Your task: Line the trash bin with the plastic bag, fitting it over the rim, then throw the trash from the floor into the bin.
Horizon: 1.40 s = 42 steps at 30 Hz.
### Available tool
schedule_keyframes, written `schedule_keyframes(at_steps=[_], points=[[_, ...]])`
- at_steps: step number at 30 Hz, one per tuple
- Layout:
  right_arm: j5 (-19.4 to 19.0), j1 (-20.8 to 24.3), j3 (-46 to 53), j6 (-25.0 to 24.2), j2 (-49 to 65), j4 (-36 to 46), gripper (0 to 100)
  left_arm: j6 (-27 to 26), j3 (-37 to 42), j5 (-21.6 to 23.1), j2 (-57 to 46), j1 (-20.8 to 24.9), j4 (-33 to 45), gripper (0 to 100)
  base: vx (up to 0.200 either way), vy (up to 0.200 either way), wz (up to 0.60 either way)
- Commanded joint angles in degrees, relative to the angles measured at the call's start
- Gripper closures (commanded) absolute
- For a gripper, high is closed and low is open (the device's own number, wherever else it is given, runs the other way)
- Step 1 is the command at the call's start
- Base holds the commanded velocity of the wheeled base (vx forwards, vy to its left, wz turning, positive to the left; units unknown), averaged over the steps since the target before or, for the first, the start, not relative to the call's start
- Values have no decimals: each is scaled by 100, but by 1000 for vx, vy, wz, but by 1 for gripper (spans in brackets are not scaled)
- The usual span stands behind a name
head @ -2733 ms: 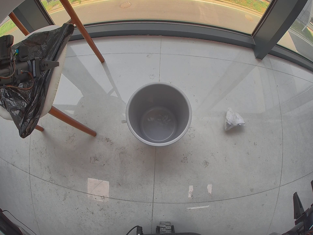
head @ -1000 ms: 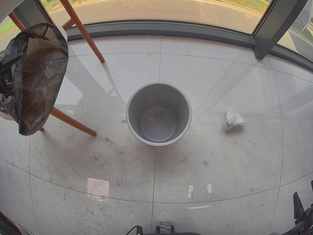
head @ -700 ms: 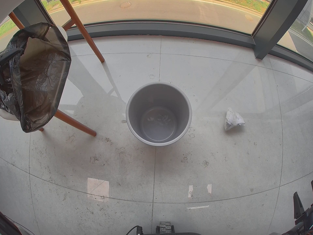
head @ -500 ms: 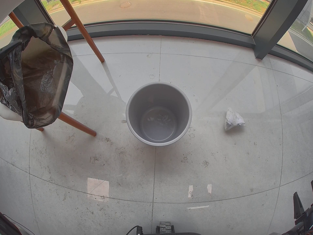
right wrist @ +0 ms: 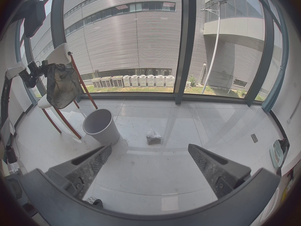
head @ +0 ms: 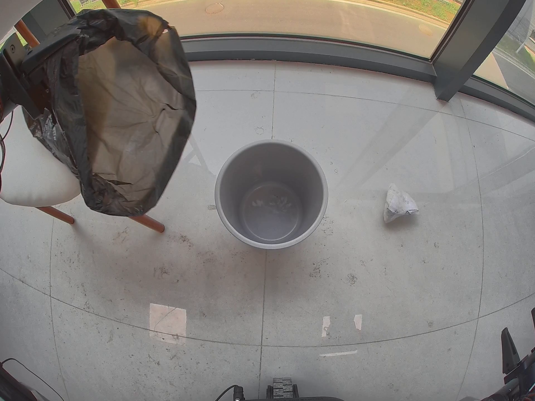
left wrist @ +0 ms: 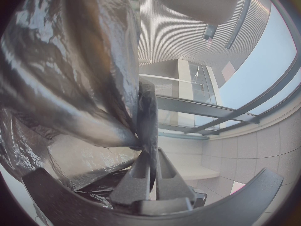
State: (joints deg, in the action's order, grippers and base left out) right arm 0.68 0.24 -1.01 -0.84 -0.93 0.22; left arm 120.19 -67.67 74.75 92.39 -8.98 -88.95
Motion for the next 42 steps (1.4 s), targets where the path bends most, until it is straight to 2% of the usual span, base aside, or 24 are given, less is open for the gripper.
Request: schedule_keyframes(at_steps=[1,6,9,10,12,13,17,19,22,24,27,31,34,36,40,42], points=[[-24,-7,92,14,93,-4,0,-118,-45,-13,-11,784,-87,100,0,0,0],[20,-16,92,-13,93,-13,0,-654,-282,-13,306,1479,-87,100,0,0,0],[37,81,-523,-241,-66,-417,0,-707,-422,-22,481,1672,-87,100,0,0,0],[72,345,-1006,-514,-830,-646,0,-698,-449,-40,490,1856,-87,100,0,0,0],[81,802,-1182,-698,-1358,-646,0,-707,-458,-119,508,2015,-87,100,0,0,0],[28,1522,-1367,-1041,-1498,-620,0,-681,-414,-233,534,2182,-87,100,0,0,0],[37,2727,-1569,-1867,-2614,-576,0,-681,-370,-277,552,2516,-87,100,0,0,0],[11,3192,-1788,-2386,-3194,-558,0,-690,-370,-277,605,2639,-87,100,0,0,0],[-95,3632,-2395,-2922,-4267,-576,0,-698,-379,-277,640,2946,-87,100,0,0,0],[-288,3641,-2703,-3010,-4776,-593,0,-707,-379,-277,675,3052,-87,100,0,0,0],[-886,3632,-3142,-3027,-5585,-602,0,-707,-405,-277,763,3245,-87,100,0,0,0],[-1580,3579,-3204,-2992,-6244,-672,0,-716,-458,-286,912,3579,-87,100,0,0,0],[-1879,3412,-3186,-2983,-6534,-927,0,-725,-458,-303,930,3676,-87,100,0,0,0],[-2327,3043,-3054,-2931,-7053,-1613,0,-725,-466,-479,1053,3904,-87,100,0,0,0],[-2670,2630,-2764,-2799,-7756,-2896,0,-725,-475,-646,1062,4001,-87,100,0,0,0],[-2775,2568,-2667,-2825,-7941,-3335,0,-725,-466,-655,1062,4036,-87,100,0,0,0]])
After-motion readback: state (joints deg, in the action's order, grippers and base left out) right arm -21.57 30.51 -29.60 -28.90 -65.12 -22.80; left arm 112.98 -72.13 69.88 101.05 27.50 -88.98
